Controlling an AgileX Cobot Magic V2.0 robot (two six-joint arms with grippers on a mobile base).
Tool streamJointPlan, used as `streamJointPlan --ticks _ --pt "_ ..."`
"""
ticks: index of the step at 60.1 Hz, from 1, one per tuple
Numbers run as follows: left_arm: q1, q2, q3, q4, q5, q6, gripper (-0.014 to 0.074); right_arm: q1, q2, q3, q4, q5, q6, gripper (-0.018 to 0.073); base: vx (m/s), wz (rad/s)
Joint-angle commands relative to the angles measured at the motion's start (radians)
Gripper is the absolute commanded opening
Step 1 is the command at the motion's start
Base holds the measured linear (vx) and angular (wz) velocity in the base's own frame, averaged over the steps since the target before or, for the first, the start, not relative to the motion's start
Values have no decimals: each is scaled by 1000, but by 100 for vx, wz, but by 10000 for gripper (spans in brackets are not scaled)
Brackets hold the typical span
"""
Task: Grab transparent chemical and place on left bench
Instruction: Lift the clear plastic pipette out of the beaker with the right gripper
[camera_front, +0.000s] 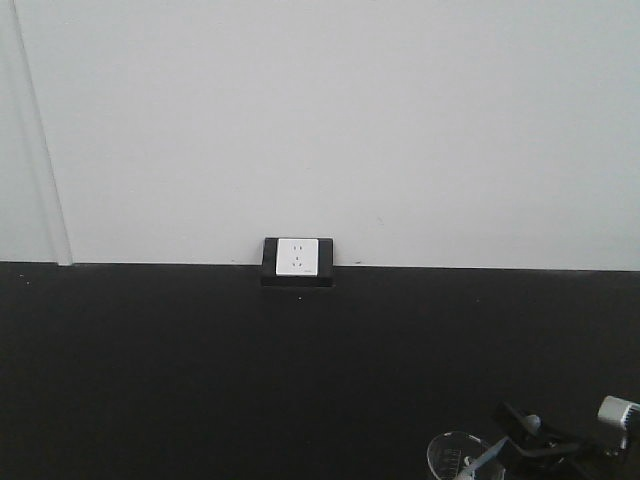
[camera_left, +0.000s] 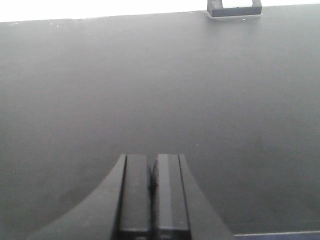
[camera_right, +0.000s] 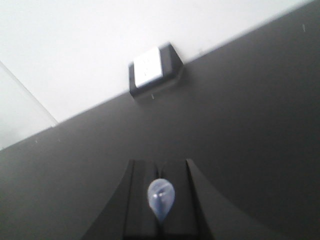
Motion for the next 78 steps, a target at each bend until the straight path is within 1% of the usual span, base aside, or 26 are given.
streamJointPlan --ticks 1,7,13,19,20,23,27,34,38,47,58,62,66,72,78 --pt "-2 -19 16 -1 -78 -8 -3 1 -108 -18 13 -62 -49 -2 0 0" --pt "-2 -19 16 -1 -78 -8 -3 1 -210 -18 12 73 -80 -2 0 0" --pt "-2 -19 16 -1 -78 -8 -3 1 -332 -18 -11 251 -121 -2 0 0" --pt "-2 -19 16 -1 -78 -8 -3 1 -476 -18 -54 459 -125 -2 0 0" --pt "-2 -19 16 -1 -78 -8 -3 1 -498 -18 -57 473 -125 -2 0 0" --pt "-2 -19 16 -1 -78 -8 -3 1 -574 -18 -81 571 -125 -2 0 0" --pt "-2 -19 16 -1 -78 -8 -3 1 -683 -18 -129 724 -123 -2 0 0" --pt "-2 -19 16 -1 -78 -8 -3 1 -863 -18 -183 928 -116 -2 0 0" --pt "-2 -19 16 -1 -78 -8 -3 1 -944 -18 -197 999 -116 -2 0 0" --pt "-2 -19 16 -1 -78 -8 -3 1 -1127 -18 -193 1146 -116 -2 0 0" --pt "-2 -19 16 -1 -78 -8 -3 1 -1284 -18 -176 1309 -125 -2 0 0" --pt "-2 -19 16 -1 -78 -8 -3 1 -1331 -18 -129 1381 -158 -2 0 0" --pt "-2 -19 16 -1 -78 -8 -3 1 -1368 -15 -63 1422 -228 -2 0 0" --pt "-2 -19 16 -1 -78 -8 -3 1 -1402 -15 92 1466 -418 -2 0 0" --pt "-2 -19 16 -1 -78 -8 -3 1 -1410 -15 315 1486 -687 -2 0 0"
